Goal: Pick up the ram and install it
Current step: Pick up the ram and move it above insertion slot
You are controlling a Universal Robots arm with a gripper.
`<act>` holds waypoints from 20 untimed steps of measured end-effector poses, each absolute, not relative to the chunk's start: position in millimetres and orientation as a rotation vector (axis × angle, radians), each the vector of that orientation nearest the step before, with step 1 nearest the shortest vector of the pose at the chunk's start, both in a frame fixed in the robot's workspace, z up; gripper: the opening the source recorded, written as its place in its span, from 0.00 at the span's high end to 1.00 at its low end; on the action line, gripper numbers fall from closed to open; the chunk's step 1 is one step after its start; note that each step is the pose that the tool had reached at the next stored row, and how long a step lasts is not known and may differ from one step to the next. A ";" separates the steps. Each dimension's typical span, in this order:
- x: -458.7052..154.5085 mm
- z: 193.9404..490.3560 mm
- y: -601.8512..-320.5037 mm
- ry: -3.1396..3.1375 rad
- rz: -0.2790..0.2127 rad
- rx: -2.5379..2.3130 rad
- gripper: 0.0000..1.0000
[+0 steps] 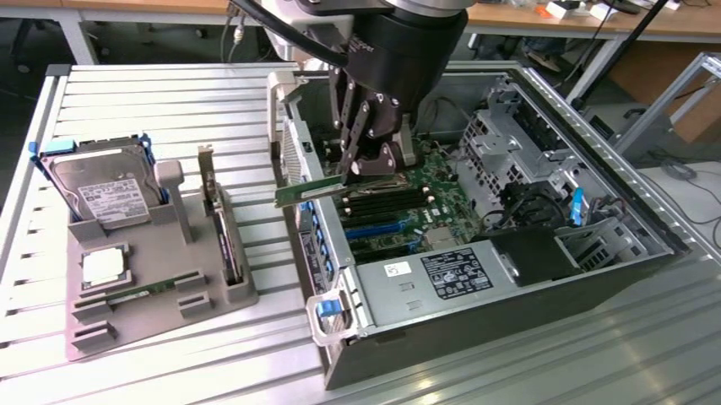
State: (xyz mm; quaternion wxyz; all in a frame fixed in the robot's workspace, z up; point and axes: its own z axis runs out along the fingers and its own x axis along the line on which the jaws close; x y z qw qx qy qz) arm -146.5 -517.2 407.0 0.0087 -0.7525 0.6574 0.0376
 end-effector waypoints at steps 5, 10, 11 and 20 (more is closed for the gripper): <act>-141.1 406.7 -517.3 2.054 0.118 -2.351 0.88; -137.0 406.6 -517.3 2.054 0.117 -2.351 0.88; -136.1 406.6 -517.3 2.054 0.117 -2.351 0.88; -130.3 406.4 -517.2 2.054 0.118 -2.351 0.88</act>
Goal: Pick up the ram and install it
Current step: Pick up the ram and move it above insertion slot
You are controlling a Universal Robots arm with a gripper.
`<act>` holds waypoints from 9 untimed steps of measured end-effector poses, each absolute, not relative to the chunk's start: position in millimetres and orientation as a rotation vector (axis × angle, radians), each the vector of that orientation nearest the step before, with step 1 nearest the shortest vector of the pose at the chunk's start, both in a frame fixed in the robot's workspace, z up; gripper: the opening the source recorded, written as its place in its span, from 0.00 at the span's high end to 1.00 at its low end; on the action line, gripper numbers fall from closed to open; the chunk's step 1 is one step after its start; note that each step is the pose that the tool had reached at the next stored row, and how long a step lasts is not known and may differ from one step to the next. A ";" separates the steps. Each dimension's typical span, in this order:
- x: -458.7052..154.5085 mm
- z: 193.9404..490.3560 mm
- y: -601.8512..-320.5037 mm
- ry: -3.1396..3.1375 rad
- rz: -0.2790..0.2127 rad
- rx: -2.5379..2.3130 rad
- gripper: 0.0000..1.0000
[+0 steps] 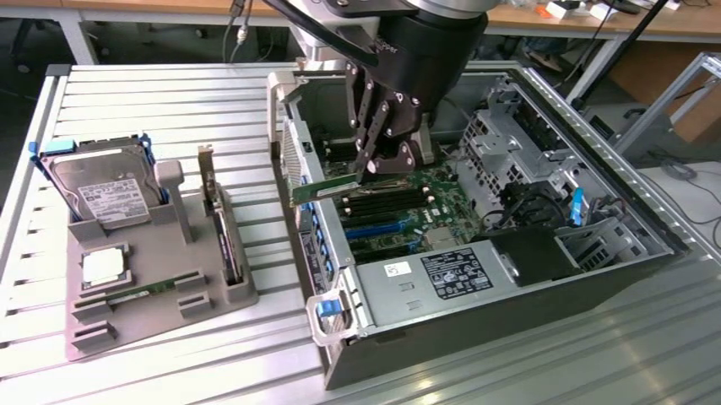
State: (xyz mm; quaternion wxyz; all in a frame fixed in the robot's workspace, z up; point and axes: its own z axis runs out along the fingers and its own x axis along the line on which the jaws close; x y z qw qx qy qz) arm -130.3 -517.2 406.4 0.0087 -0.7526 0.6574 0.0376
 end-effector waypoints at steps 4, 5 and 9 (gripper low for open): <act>-128.2 406.3 -517.3 2.054 0.118 -2.351 0.88; -127.8 406.2 -517.3 2.054 0.118 -2.351 0.88; -125.2 406.1 -517.3 2.054 0.117 -2.351 0.88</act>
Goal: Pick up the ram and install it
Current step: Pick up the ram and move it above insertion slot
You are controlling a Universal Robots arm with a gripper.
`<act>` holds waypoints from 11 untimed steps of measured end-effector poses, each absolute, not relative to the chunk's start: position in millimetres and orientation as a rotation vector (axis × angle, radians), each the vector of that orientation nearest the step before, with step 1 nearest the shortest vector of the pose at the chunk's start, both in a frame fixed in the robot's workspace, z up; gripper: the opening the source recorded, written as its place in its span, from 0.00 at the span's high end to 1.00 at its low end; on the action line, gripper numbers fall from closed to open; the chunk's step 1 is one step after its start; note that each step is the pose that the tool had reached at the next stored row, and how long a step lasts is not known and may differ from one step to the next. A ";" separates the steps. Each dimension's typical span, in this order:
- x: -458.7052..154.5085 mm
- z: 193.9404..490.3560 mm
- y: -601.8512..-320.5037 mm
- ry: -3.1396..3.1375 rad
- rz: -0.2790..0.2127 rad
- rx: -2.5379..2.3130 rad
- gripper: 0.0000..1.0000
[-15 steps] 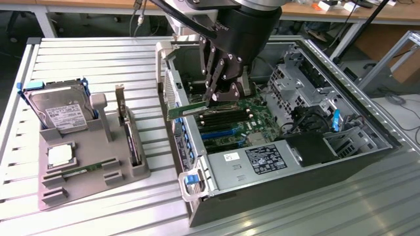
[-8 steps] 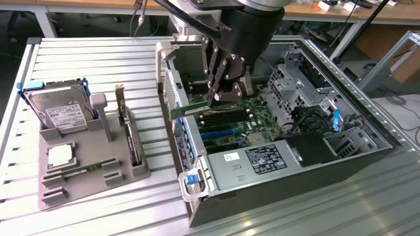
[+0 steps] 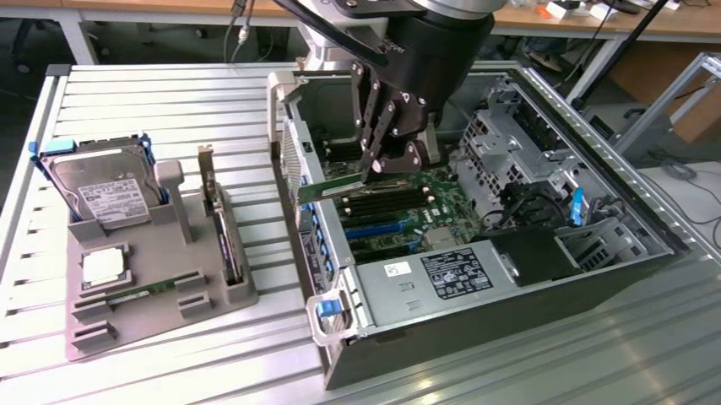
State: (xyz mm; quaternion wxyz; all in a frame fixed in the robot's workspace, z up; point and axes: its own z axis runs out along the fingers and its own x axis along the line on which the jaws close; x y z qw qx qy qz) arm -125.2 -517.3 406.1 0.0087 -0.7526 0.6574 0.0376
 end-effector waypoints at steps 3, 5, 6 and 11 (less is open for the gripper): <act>-123.5 405.9 -517.3 2.054 0.118 -2.351 0.88; -122.1 405.8 -517.3 2.054 0.118 -2.351 0.88; -121.4 405.7 -517.3 2.054 0.118 -2.351 0.88; -118.7 405.6 -517.3 2.054 0.118 -2.351 0.88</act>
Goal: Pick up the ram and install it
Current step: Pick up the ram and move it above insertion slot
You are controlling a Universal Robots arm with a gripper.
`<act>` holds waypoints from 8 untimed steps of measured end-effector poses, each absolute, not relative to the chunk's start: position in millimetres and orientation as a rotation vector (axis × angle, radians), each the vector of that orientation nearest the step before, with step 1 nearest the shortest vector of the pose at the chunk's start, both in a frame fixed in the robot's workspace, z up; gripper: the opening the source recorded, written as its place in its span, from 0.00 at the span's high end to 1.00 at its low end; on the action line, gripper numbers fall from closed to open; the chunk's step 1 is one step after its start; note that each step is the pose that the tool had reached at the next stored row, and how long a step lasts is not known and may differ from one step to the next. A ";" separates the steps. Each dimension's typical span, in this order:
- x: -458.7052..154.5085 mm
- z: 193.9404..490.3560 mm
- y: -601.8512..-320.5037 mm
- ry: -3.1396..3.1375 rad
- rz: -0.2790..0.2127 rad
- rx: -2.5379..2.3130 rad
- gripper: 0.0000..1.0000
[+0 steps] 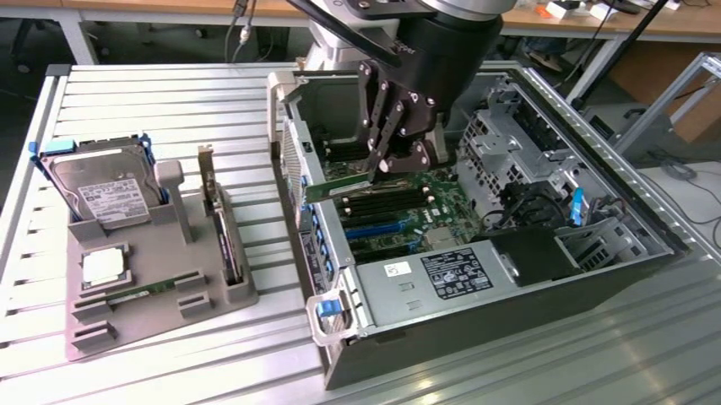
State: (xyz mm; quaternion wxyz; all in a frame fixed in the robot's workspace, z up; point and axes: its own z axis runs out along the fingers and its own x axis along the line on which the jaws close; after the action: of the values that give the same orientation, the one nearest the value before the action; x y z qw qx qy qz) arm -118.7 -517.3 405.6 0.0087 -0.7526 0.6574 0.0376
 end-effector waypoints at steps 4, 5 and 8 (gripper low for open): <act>-113.9 405.5 -517.3 2.054 0.118 -2.351 0.88; -112.4 405.4 -517.3 2.054 0.118 -2.351 0.88; -108.8 405.4 -517.3 2.054 0.118 -2.351 0.88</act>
State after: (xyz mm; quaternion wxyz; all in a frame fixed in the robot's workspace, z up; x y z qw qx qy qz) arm -108.8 -517.3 405.4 0.0087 -0.7526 0.6574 0.0376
